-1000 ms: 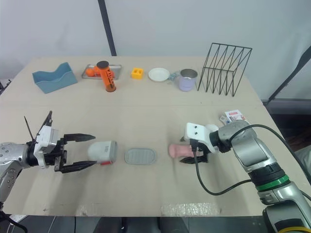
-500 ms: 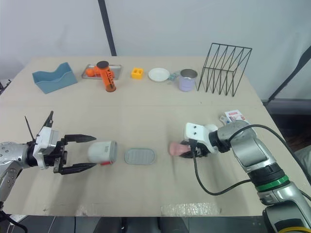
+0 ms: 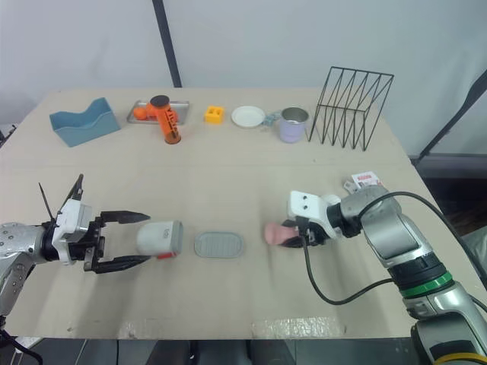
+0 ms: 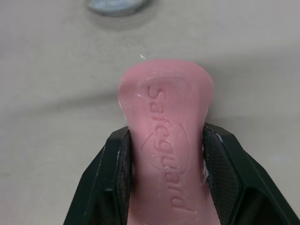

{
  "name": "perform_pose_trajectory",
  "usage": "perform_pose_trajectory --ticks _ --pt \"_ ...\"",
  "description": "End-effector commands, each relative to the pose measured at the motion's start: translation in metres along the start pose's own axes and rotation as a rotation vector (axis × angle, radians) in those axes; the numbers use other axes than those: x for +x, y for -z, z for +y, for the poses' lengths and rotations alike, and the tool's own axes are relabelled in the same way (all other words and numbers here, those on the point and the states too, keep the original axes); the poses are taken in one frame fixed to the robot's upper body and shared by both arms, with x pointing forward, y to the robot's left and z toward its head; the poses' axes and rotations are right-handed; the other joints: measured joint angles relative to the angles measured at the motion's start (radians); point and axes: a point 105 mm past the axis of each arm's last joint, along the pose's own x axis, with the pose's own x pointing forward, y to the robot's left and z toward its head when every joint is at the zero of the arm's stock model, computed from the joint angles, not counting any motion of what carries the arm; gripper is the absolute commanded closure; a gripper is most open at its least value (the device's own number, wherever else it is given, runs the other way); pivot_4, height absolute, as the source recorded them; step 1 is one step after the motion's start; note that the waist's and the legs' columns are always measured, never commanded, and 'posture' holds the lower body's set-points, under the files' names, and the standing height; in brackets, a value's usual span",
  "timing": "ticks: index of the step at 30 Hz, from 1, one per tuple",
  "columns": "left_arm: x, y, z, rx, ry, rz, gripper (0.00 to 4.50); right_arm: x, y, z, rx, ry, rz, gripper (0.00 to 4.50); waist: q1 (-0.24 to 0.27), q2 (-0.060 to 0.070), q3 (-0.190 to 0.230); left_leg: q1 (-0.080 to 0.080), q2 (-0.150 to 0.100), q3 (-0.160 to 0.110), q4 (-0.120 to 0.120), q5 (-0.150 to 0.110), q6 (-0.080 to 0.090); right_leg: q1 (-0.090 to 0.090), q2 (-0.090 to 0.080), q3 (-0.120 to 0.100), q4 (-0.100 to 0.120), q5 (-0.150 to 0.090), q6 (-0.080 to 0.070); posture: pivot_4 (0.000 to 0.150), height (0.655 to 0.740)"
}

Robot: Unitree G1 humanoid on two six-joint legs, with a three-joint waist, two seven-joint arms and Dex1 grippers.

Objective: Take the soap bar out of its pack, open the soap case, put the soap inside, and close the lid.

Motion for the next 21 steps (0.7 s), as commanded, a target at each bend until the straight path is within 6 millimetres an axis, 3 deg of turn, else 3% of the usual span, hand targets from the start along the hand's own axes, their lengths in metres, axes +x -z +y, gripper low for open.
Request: perform_pose_trajectory --ticks 1,8,14,21 --pt "-0.007 -0.003 0.003 0.035 -0.012 0.013 0.0 -0.003 -0.038 0.004 -0.074 -0.03 -0.072 2.84 0.0 0.0 0.0 0.0 0.0 0.0 0.0 0.0 0.0 0.0 0.0 0.0 0.0 0.0 0.0 0.15 0.74" --pt "-0.01 -0.003 0.004 0.041 -0.027 0.006 0.0 0.031 -0.081 0.017 -0.094 -0.066 -0.11 2.84 0.002 0.0 0.0 -0.003 0.0 -0.001 0.0 0.0 0.0 -0.003 0.0 -0.001 0.001 0.001 -0.002 0.15 0.74" --pt "-0.011 -0.001 0.003 0.035 -0.026 0.011 0.0 0.063 -0.103 0.028 -0.101 -0.08 -0.122 2.84 0.002 0.0 0.0 -0.006 0.0 -0.003 0.0 0.0 0.0 -0.005 -0.001 -0.003 0.001 0.001 -0.002 0.15 0.74" --pt "-0.009 0.002 0.002 0.043 -0.023 0.023 0.0 0.076 -0.116 0.03 -0.107 -0.071 -0.126 2.84 0.003 0.0 0.0 -0.008 0.0 -0.004 0.001 0.001 -0.001 -0.007 -0.001 -0.006 0.001 0.002 -0.003 0.15 0.74"
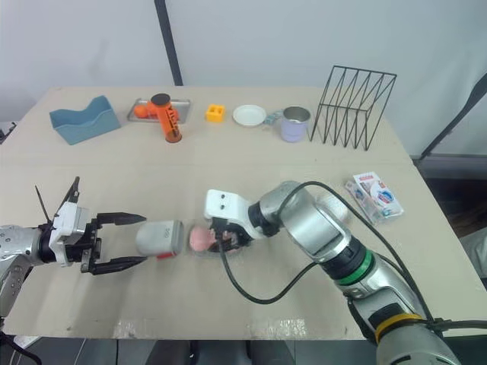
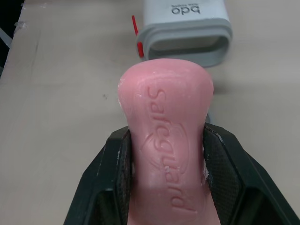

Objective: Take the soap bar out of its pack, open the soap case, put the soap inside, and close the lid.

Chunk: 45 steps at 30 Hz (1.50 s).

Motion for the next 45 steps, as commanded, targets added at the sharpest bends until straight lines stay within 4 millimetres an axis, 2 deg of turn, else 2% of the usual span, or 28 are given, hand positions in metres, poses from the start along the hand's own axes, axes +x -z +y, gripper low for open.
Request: perform_pose_trajectory --ticks 1,22,37,39,40,41,43,45 --pt "-0.004 -0.003 0.002 0.038 -0.013 0.015 0.0 -0.001 -0.013 -0.002 -0.043 0.026 -0.016 2.84 0.0 0.0 0.0 0.0 0.0 0.0 0.0 0.0 0.0 0.0 0.0 0.0 0.0 0.0 0.0 0.15 0.74" --pt "-0.002 -0.002 -0.001 0.034 -0.034 0.013 0.0 0.009 0.012 0.0 -0.019 0.017 0.039 2.84 0.0 0.0 0.0 -0.002 0.001 0.001 0.0 0.0 -0.001 -0.005 0.0 -0.001 0.002 0.002 -0.003 0.15 0.74" --pt "-0.002 -0.001 -0.002 0.034 -0.038 0.024 0.0 0.013 0.016 -0.001 -0.017 0.011 0.038 2.84 0.0 0.0 0.0 -0.002 0.002 0.001 0.0 0.001 -0.001 -0.005 0.001 -0.002 0.002 0.002 -0.003 0.15 0.74" --pt "-0.002 -0.001 -0.002 0.033 -0.037 0.026 0.0 0.013 0.015 -0.001 -0.017 0.011 0.035 1.85 0.0 0.0 0.0 -0.002 0.002 0.001 0.0 0.001 -0.001 -0.005 0.001 -0.002 0.002 0.002 -0.003 0.15 0.74" --pt "-0.002 -0.001 -0.002 0.033 -0.037 0.027 0.0 0.013 0.015 -0.001 -0.018 0.011 0.032 1.72 0.0 0.0 0.0 -0.002 0.002 0.001 0.0 0.001 -0.001 -0.005 0.001 -0.002 0.002 0.002 -0.003 0.15 0.74" --pt "-0.003 0.0 -0.002 0.032 -0.038 0.027 0.0 0.013 0.014 -0.001 -0.02 0.013 0.029 1.18 0.0 0.0 0.0 -0.002 0.002 0.001 0.0 0.001 -0.001 -0.005 0.001 -0.002 0.002 0.002 -0.003 0.15 0.74" --pt "-0.003 0.0 -0.001 0.032 -0.039 0.029 0.0 0.012 0.012 -0.001 -0.023 0.015 0.024 0.57 0.0 0.0 0.0 -0.002 0.002 0.001 0.0 0.001 -0.001 -0.005 0.001 -0.002 0.002 0.002 -0.003 0.15 0.74" --pt "-0.003 0.0 -0.001 0.031 -0.039 0.03 0.0 0.01 0.011 -0.002 -0.024 0.016 0.018 0.15 0.0 0.0 0.0 -0.002 0.002 0.001 0.0 0.001 -0.001 -0.005 0.001 -0.002 0.002 0.002 -0.003 0.15 0.74"
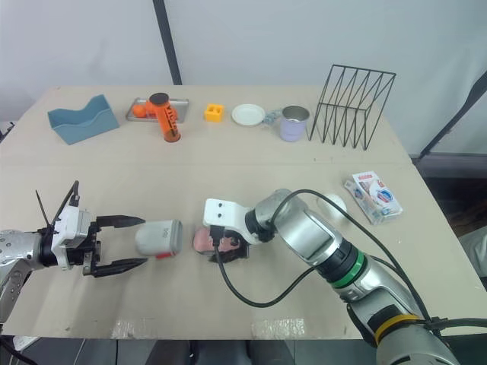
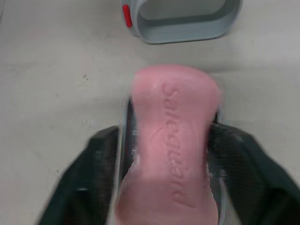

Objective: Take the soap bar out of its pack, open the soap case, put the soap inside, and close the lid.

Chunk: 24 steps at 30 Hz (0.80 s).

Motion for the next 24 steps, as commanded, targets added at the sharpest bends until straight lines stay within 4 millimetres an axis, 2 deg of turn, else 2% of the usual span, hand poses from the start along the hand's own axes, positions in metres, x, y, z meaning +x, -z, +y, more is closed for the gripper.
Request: perform_pose_trajectory --ticks 1,9,12,15,24 --pt "-0.002 -0.006 0.001 0.038 -0.002 0.004 0.0 -0.007 -0.009 -0.002 -0.025 0.015 -0.031 0.15 0.0 0.0 0.0 0.0 0.0 0.0 0.0 0.0 0.0 0.0 0.0 0.0 0.0 0.0 0.0 0.15 0.74" --pt "-0.001 -0.006 0.001 0.039 0.0 0.003 0.0 -0.023 -0.017 -0.008 -0.03 0.058 -0.106 0.15 0.0 0.0 0.0 0.0 0.0 0.0 0.0 0.0 0.0 0.0 0.0 0.0 0.0 0.0 0.0 0.15 0.74" --pt "-0.001 -0.007 0.0 0.041 0.003 0.001 0.0 -0.034 -0.018 -0.008 -0.038 0.069 -0.21 0.15 0.0 -0.001 0.0 0.0 0.0 0.0 0.0 0.0 0.0 0.0 0.0 0.0 0.0 0.0 0.0 0.15 0.74" --pt "-0.001 -0.007 0.0 0.04 0.006 0.002 0.0 -0.048 -0.007 -0.006 -0.036 0.096 -0.269 0.15 0.001 -0.001 0.0 0.0 0.0 0.0 0.0 0.0 0.0 0.0 0.0 0.0 -0.001 0.0 0.0 0.15 0.74" --pt "-0.005 -0.006 0.003 0.048 0.017 0.022 0.0 -0.07 0.018 0.011 -0.095 0.079 -0.371 0.15 0.0 -0.001 0.0 0.0 0.0 0.0 0.0 0.0 0.0 0.001 0.001 0.0 -0.001 0.0 0.0 0.15 0.74"
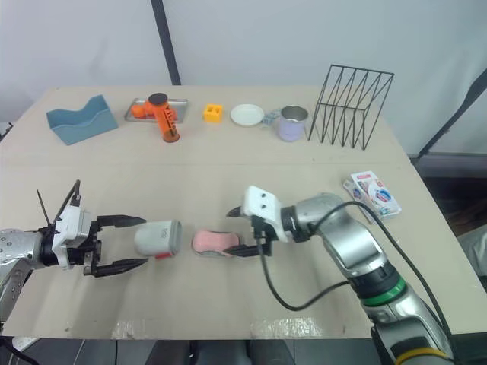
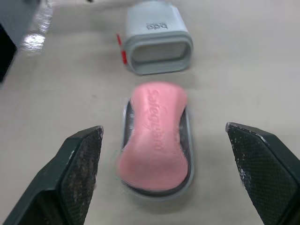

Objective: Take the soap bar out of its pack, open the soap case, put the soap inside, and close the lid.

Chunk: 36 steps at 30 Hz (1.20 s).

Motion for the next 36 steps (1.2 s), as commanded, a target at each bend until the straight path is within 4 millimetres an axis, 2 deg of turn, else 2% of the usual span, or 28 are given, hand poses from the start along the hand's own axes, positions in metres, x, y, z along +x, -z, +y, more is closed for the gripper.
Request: perform_pose_trajectory --ticks 1,6,14,24,32,36 --pt "-0.006 -0.004 0.005 0.043 0.002 0.02 0.0 -0.01 -0.01 0.004 -0.088 -0.011 -0.06 0.15 0.0 0.0 0.0 0.0 0.0 0.0 0.0 0.0 0.0 0.0 0.0 0.0 0.0 0.0 0.0 0.15 0.74" --pt "-0.005 -0.004 0.013 0.059 -0.009 0.03 0.0 -0.011 -0.008 0.004 -0.088 -0.007 -0.071 0.15 -0.001 0.0 0.0 0.001 0.001 0.0 0.0 0.001 -0.001 0.0 0.001 0.0 0.001 0.0 -0.001 0.15 0.74" --pt "-0.005 0.005 0.02 0.078 0.048 0.094 0.0 -0.013 -0.018 0.004 -0.074 -0.011 -0.156 0.15 0.0 0.0 0.0 0.001 0.001 0.0 0.0 0.001 -0.001 0.0 0.001 0.0 0.001 0.0 -0.001 0.15 0.74" --pt "0.0 0.01 0.027 0.088 0.128 0.136 0.0 -0.024 -0.03 0.024 -0.022 -0.104 -0.323 0.15 0.0 0.0 0.0 0.001 0.0 0.0 0.0 0.001 -0.001 0.0 0.001 0.0 0.001 0.0 -0.001 0.15 0.74" --pt "0.002 0.01 0.032 0.1 0.14 0.132 0.0 -0.052 0.02 0.021 0.007 0.01 -0.219 0.15 0.0 0.0 0.0 0.001 0.0 0.0 0.0 0.001 -0.001 0.001 0.001 0.0 0.001 0.0 -0.001 0.15 0.74" --pt "0.002 0.009 0.032 0.097 0.147 0.123 0.0 -0.06 0.027 0.023 0.005 0.031 -0.22 0.15 -0.001 0.0 0.0 0.001 0.0 0.0 0.0 0.001 -0.001 0.001 0.001 0.0 0.001 0.0 -0.001 0.15 0.74"
